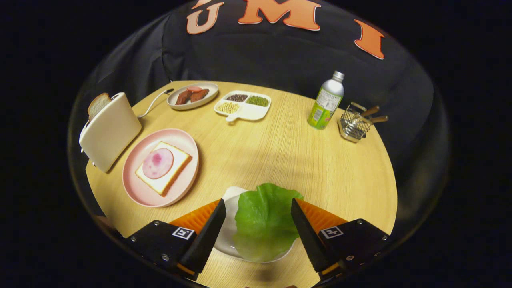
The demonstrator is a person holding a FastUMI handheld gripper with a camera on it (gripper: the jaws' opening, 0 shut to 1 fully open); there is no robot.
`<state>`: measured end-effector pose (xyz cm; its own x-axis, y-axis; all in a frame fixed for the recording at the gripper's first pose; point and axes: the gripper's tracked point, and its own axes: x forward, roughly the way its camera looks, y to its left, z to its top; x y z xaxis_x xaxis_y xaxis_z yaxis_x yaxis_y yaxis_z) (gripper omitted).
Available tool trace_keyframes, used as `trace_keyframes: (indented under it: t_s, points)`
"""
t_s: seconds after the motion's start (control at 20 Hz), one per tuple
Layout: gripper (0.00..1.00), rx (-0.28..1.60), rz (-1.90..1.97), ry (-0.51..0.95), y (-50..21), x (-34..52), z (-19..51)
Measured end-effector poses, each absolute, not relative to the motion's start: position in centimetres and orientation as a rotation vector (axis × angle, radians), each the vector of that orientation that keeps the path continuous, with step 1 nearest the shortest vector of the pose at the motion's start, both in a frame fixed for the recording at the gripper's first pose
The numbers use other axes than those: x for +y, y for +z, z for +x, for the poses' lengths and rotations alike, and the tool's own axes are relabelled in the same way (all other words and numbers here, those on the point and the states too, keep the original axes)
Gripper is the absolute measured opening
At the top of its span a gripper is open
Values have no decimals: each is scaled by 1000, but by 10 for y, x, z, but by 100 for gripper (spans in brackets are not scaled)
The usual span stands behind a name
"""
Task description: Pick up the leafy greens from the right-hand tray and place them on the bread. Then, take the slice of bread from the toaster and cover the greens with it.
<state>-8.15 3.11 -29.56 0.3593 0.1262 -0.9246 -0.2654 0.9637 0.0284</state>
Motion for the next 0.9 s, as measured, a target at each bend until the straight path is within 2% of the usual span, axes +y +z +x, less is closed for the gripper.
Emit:
trace_keyframes:
  t_s: [0.3,0.6,0.75,0.9]
  points:
    - [98,1282,-134,205,-324,19,-92]
    - [92,1318,-62,181,-332,23,-96]
    - [71,1327,-18,138,-334,20,-94]
    - [43,1318,-11,130,-334,21,-92]
